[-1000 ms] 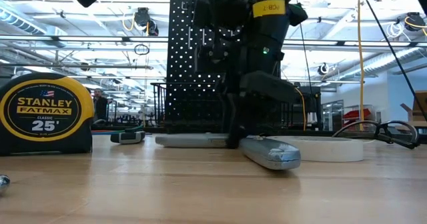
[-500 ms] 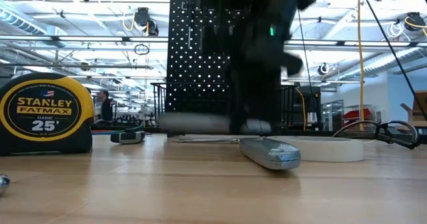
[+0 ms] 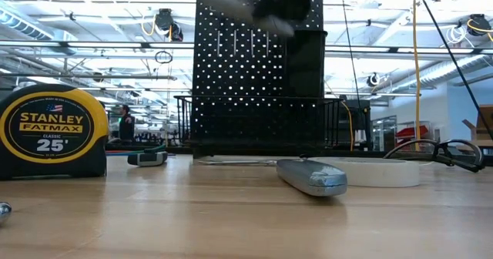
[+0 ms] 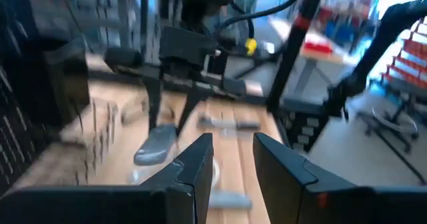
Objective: Hang tools onto peg board
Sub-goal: Put the silver utility knife into the pegboard basket
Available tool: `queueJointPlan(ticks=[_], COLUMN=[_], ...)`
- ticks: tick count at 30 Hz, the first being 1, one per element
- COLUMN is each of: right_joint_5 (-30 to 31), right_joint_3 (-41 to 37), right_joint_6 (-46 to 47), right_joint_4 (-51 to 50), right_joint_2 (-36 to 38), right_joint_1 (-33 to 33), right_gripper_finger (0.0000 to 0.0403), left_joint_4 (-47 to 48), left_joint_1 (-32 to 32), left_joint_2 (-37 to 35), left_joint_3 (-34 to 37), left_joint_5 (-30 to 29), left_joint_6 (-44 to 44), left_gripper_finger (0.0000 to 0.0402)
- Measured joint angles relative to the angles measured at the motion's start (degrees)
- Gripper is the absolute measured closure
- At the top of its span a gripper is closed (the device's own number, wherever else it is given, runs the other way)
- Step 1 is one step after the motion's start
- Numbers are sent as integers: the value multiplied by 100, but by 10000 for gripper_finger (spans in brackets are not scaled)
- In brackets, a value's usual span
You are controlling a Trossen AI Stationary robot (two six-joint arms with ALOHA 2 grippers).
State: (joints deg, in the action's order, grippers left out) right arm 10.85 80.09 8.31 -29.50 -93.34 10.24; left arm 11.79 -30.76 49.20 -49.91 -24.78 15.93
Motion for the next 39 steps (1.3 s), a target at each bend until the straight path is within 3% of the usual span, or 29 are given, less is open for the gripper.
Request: queueJointPlan(ticks=[11, 16, 20, 24, 27, 33, 39], right_joint_5=[-563, 601, 1680, 2380, 2551, 2545, 2528], right_joint_3=[11, 15, 13, 13, 13, 13, 11], right_joint_6=[-542, -1328, -2101, -2592, -2649, -2475, -2443], right_joint_4=[2831, 3943, 4218, 4291, 4216, 3886, 3831], right_joint_2=[750, 730, 712, 712, 677, 561, 537], right_joint_1=[0, -2, -6, -3, -8, -50, -41], right_gripper_finger=[285, 285, 285, 285, 285, 285, 285], left_joint_4=[-2317, -3443, -3961, -3982, -3982, -3977, -3978], left_joint_1=[103, 258, 358, 448, 510, 607, 798], left_joint_2=[-199, 65, 365, 690, 970, 1460, 1758], left_joint_3=[0, -2, -33, -224, -387, -694, -903], left_joint_5=[-257, -1115, -1711, -1915, -2286, -2235, -2270], left_joint_6=[-1800, -1780, -1644, -1640, -1771, -2252, -2201], left_gripper_finger=[290, 290, 290, 290, 290, 290, 290])
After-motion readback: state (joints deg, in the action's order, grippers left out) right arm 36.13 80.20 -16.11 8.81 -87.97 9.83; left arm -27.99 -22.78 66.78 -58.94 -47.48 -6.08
